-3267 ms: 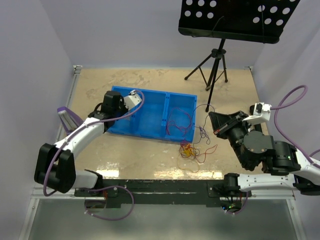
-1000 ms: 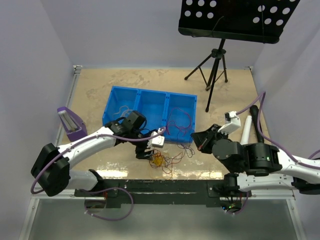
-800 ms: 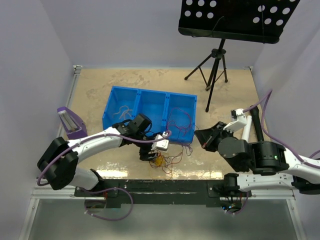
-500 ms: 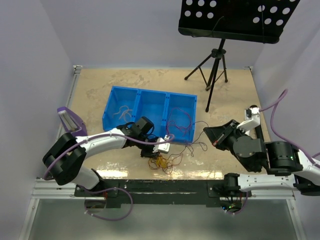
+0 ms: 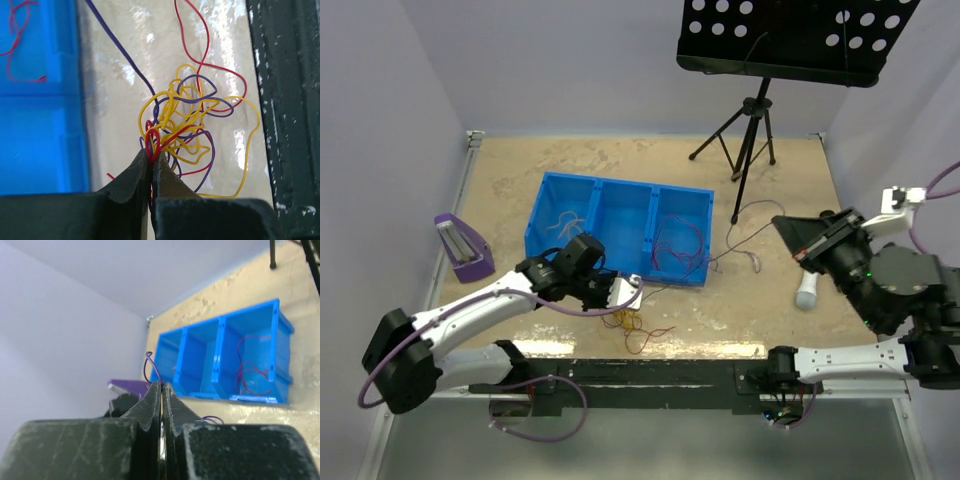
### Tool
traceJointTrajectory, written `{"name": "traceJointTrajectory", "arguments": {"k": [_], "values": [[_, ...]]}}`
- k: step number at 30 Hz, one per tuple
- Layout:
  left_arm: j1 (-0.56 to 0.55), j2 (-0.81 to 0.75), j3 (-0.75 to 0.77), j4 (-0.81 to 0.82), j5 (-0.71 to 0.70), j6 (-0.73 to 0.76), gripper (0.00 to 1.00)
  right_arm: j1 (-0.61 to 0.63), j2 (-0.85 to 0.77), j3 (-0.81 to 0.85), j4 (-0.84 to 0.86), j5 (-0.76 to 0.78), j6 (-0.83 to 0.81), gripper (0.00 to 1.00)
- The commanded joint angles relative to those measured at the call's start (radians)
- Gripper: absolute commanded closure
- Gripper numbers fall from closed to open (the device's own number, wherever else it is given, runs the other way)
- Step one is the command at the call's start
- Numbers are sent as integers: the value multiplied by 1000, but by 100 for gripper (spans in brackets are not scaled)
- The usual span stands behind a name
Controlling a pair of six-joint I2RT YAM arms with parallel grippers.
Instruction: Untangle the cables
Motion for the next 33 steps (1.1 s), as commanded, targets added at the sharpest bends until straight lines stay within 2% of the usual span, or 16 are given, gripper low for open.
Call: {"name": "traceJointTrajectory", "arguments": {"k": [1,5,8,11,13,14,16,19,23,27,33], "values": [[29,-156,-40,-191,-160,90,100,0,17,146,4,161,-139,100],[49,-280,-101,-262,-289,139,100,0,28,289,4,267,-230,100],[66,-322,-107,-308,-332,160,100,0,25,363,26,340,-308,100],[66,-357,-85,-325,-349,168,100,0,5,339,149,382,-455,100],[66,-363,-39,-328,-335,167,100,0,-8,285,180,367,-471,100],[66,-362,-6,-325,-330,165,100,0,-5,262,157,351,-443,100],[66,-363,55,-320,-321,162,100,0,20,228,17,313,-265,100],[66,-367,151,-320,-284,163,100,0,28,72,16,185,-244,100],[66,-344,261,-339,-249,154,100,0,48,-169,224,-96,-456,100],[66,-311,316,-379,-238,157,100,1,130,-286,286,-268,-509,75],[66,-305,331,-399,-234,170,100,-2,153,-411,575,-466,-656,46]]}}
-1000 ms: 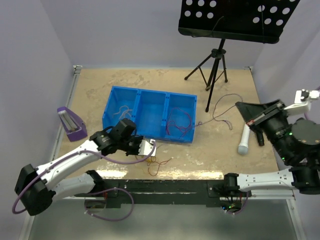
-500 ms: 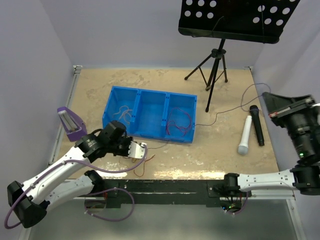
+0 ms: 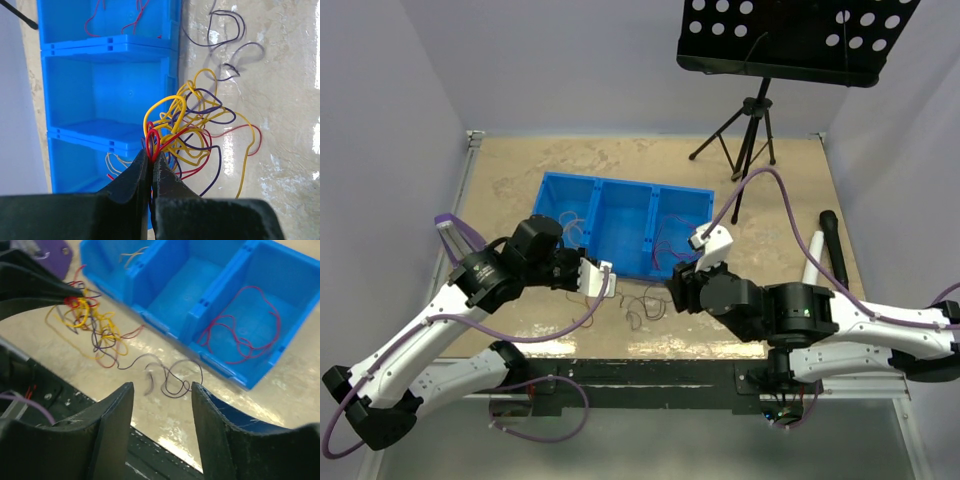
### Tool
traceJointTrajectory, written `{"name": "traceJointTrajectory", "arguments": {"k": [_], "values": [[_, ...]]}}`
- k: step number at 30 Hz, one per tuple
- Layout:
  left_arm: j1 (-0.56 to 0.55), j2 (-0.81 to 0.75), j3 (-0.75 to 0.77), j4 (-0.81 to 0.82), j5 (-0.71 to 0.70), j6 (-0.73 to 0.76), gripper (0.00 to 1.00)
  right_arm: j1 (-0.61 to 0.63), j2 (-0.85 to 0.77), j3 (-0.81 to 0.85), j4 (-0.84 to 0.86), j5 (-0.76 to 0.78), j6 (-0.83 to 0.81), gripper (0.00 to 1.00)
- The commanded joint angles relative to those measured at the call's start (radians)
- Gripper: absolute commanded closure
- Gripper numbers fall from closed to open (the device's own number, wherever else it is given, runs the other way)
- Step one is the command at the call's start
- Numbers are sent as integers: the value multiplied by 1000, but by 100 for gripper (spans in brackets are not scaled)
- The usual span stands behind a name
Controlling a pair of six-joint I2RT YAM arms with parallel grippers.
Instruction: Untangle the cables
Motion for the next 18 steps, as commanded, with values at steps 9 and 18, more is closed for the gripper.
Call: {"name": "traceJointTrajectory", "arguments": {"k": [9,18], "values": [[4,2,36,-42,20,17,100,0,70,-214,559,-391,-144,37],[4,-4,26,-41,9,19,100,-2,225,-302,751,-434,-147,41]]}}
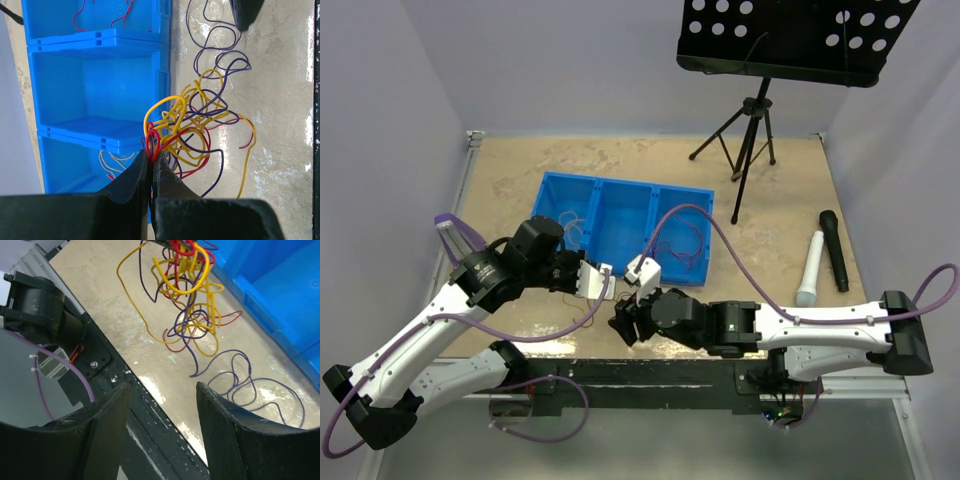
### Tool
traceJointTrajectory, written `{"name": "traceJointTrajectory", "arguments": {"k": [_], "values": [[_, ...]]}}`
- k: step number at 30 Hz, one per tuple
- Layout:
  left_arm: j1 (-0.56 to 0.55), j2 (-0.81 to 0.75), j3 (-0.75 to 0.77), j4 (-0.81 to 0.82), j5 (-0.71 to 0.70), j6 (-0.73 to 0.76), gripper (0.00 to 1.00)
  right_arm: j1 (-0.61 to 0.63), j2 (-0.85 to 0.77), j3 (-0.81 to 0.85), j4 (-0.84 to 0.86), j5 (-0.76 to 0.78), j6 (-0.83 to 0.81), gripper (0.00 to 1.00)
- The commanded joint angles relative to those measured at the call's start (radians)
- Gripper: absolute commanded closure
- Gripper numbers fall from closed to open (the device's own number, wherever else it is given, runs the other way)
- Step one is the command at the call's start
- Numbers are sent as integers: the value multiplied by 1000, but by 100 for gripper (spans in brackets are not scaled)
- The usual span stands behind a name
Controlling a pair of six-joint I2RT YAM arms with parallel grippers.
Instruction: Untangle the cables
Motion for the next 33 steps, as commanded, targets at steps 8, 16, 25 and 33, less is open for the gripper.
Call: {"name": "traceJointTrajectory", "arguments": {"k": [8,16,25,33], "values": [[4,-23,19,-4,13,11,100,-9,142,-3,218,80,-44,55],[4,-26,14,-10,12,11,100,-11,183,-5,198,131,-58,58],[4,-38,19,-10,28,-12,100,-11,162,-48,239,154,-27,97],[4,-58,-10,4,-7,-27,99,-11,-22,-117,119,246,74,100]]}}
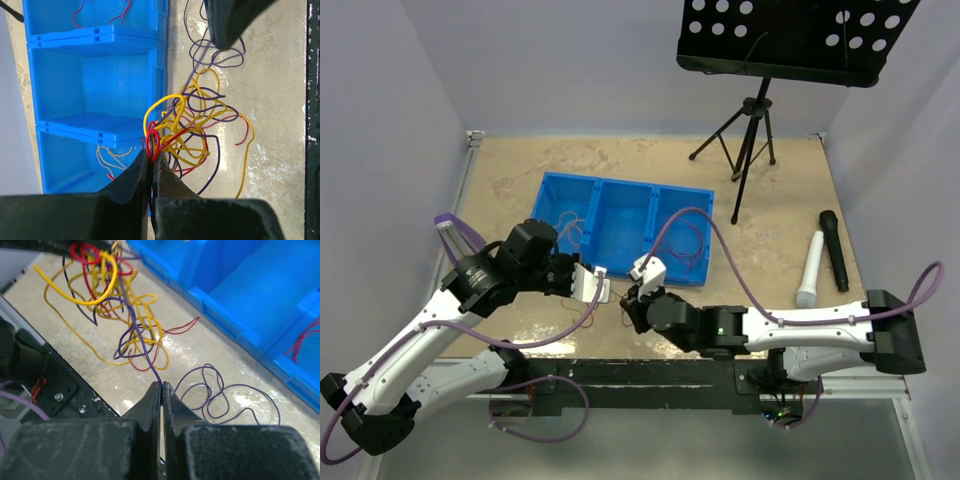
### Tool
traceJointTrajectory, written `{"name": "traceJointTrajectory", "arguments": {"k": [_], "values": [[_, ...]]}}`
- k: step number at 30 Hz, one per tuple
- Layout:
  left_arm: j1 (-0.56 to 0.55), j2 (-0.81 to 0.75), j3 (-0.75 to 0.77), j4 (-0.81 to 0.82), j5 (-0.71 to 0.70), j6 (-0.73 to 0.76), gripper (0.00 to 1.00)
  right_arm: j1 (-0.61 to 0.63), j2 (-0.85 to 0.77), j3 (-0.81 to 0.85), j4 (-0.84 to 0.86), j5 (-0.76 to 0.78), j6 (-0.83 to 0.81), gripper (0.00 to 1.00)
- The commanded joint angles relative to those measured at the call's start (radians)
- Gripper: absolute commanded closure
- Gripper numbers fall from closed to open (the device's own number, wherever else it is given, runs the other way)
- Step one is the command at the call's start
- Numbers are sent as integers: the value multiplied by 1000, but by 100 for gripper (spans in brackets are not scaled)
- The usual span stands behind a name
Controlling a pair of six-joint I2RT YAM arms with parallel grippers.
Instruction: Untangle the cables
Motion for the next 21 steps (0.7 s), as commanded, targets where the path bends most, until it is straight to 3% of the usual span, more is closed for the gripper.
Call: {"name": "traceJointTrajectory", "arguments": {"k": [1,7,12,17,21], "values": [[-4,-16,-14,37,-21,-19,98,2,-134,-30,-83,86,84,100],[-4,-21,-105,40,-124,15,100,2,-298,-16,-255,157,181,100],[-4,-45,-177,69,-178,30,100,2,-395,102,-473,319,322,100],[-4,-29,-204,78,-175,12,82,2,-504,165,-452,352,274,100],[-4,-12,-201,78,-135,-25,72,2,-478,201,-459,342,265,100]]}}
